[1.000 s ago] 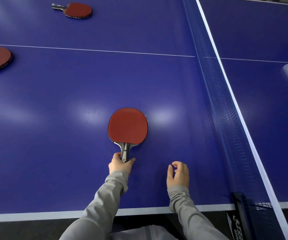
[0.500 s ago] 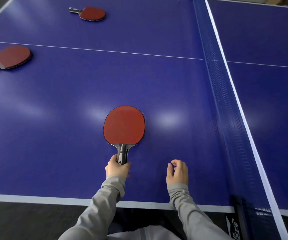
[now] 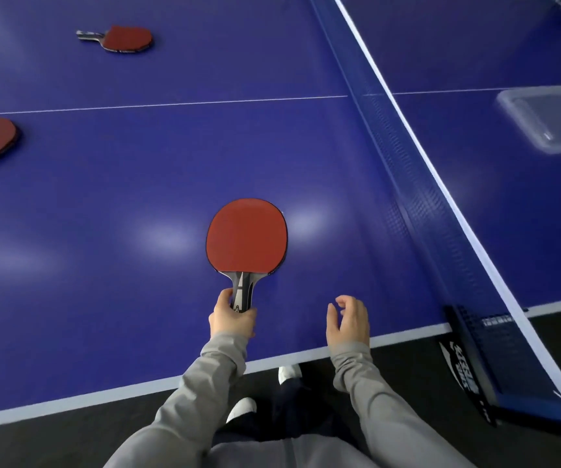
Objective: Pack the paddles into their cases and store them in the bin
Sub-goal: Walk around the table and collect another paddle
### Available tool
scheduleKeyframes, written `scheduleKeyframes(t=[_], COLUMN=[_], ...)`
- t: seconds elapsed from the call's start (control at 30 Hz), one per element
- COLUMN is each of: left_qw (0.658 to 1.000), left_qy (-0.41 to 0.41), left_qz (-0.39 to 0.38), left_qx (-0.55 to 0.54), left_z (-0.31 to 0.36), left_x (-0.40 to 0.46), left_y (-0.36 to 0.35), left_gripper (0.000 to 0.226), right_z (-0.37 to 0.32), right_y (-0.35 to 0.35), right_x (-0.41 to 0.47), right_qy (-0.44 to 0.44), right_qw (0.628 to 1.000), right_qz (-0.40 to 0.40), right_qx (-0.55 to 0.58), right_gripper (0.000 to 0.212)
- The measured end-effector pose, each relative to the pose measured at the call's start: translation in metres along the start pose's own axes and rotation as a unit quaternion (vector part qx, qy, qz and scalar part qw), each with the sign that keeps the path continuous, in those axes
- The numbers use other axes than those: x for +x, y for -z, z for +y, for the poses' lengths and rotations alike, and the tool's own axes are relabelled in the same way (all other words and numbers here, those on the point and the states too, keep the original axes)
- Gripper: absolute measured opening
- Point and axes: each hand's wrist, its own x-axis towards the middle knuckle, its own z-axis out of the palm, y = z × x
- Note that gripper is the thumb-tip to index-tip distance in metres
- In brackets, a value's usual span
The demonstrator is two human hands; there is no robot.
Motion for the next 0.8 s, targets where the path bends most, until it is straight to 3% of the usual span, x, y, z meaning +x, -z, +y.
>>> scheduleKeyframes(t=[0.4,0.8], left_qw=[0.979,0.927], left_qy=[-0.079,-0.202], left_qz=[-0.157,-0.268], left_qx=[0.100,0.170], left_z=[-0.034,-0.067], left_x=[-0.052,-0.183], left_y=[0.000,-0.075], left_gripper=[0.029,0.026], right_z=[0.032,0.147], right_y=[0.037,0.109], right_x=[-0.129,-0.250], right_qy=[-0.082,-0.238], right_qw=[0.990,0.960], right_qz=[0.007,0.040], right_qx=[-0.117,-0.142], right_gripper=[0.043,0.050])
